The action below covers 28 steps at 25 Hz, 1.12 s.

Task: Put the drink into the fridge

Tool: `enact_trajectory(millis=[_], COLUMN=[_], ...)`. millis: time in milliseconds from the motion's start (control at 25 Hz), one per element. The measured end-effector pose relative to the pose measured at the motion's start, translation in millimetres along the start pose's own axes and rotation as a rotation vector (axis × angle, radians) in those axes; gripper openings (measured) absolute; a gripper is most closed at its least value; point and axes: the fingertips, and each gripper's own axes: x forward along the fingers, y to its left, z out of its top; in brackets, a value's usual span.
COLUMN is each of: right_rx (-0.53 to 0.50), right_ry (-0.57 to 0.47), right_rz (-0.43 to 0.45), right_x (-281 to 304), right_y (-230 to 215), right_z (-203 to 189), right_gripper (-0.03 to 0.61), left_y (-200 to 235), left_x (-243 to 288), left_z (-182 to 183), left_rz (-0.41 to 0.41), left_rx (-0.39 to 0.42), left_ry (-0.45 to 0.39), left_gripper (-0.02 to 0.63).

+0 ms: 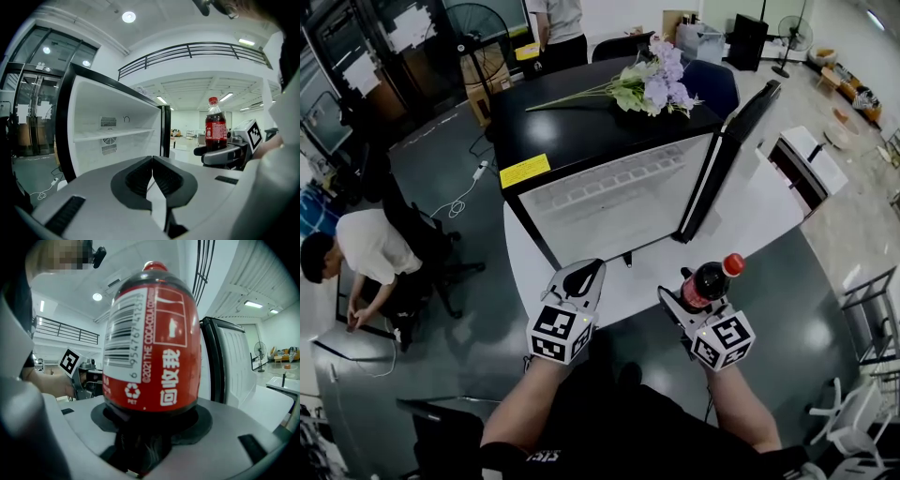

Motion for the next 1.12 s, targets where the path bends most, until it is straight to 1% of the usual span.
enact_trajectory(millis=[160,280,440,680,800,1120], right_rx=[-0.012,-0.019,-0.018,-0.058,-0.062,-0.098], right_ry=[0.010,0.025,0.052,0.069,0.074,0.094], right_rz=[0.005,0.005,0.010,0.006,0.003,0.007], right_x=[6.1,17.1,37.7,84.4,108.4,161.3], right_y=[-11.5,-24.1,-40.5,-65.0,-77.5,-105.7], right_z=[-10.1,-20.4,-37.4,-54.7,-63.4,-81.6], right_gripper=[0.268,0.268,0.268,0.268,0.268,0.268], left_y=[-0.8,2.9,4.1,20.5,28.6,42.3], left_x=[10.5,26.7,50.9,89.0,106.0,134.3], left_z=[-10.2,-23.9,-42.0,-64.4,-74.5,-95.8], left_rz=[0.002,0.001,-0.027,-0.049,-0.053,-0.046], left_rx=[0.003,-0.013,-0.029,-0.025,-0.031,-0.057], left_ry=[0.018,0.041,0.072,0.086,0.089,0.104], left_gripper=[0.017,0.017,0.017,0.017,0.017,0.017])
